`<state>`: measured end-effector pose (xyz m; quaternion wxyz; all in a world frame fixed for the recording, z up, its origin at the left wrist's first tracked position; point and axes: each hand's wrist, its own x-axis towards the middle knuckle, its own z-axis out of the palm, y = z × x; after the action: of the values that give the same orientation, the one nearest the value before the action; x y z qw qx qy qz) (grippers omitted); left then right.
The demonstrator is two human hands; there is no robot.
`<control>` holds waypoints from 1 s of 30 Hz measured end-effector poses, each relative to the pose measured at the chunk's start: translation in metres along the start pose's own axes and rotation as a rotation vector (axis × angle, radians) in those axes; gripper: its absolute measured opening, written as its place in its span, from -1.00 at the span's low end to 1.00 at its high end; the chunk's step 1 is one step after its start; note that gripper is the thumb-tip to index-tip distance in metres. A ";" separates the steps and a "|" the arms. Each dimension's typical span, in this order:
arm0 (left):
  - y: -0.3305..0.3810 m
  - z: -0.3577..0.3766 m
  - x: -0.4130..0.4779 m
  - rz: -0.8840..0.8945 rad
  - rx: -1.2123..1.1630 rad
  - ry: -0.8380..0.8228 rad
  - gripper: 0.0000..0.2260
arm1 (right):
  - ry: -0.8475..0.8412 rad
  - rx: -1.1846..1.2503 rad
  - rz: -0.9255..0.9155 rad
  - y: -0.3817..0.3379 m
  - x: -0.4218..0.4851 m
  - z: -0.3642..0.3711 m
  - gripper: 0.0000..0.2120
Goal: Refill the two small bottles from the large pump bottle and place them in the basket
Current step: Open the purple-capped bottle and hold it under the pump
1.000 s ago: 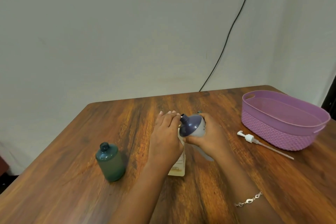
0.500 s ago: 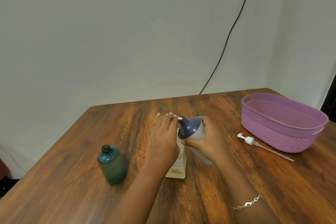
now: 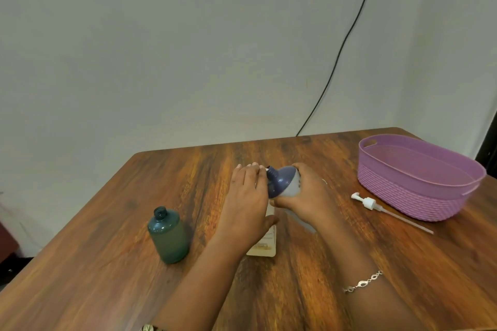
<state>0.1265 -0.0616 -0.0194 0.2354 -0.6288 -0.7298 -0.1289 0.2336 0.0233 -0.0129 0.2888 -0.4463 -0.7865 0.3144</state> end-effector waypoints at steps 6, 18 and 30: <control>0.003 -0.001 -0.001 -0.008 -0.007 0.073 -0.12 | -0.042 0.002 0.019 -0.001 0.002 -0.002 -0.32; 0.001 0.010 0.006 -0.005 0.039 0.272 -0.23 | -0.014 -0.059 -0.063 -0.005 -0.004 -0.010 -0.32; 0.004 0.014 0.005 -0.042 -0.016 0.317 -0.30 | 0.006 -0.093 -0.050 -0.006 -0.003 -0.009 -0.26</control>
<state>0.1275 -0.0497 -0.0291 0.3397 -0.5872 -0.6954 -0.2371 0.2386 0.0204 -0.0033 0.2779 -0.4406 -0.8102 0.2689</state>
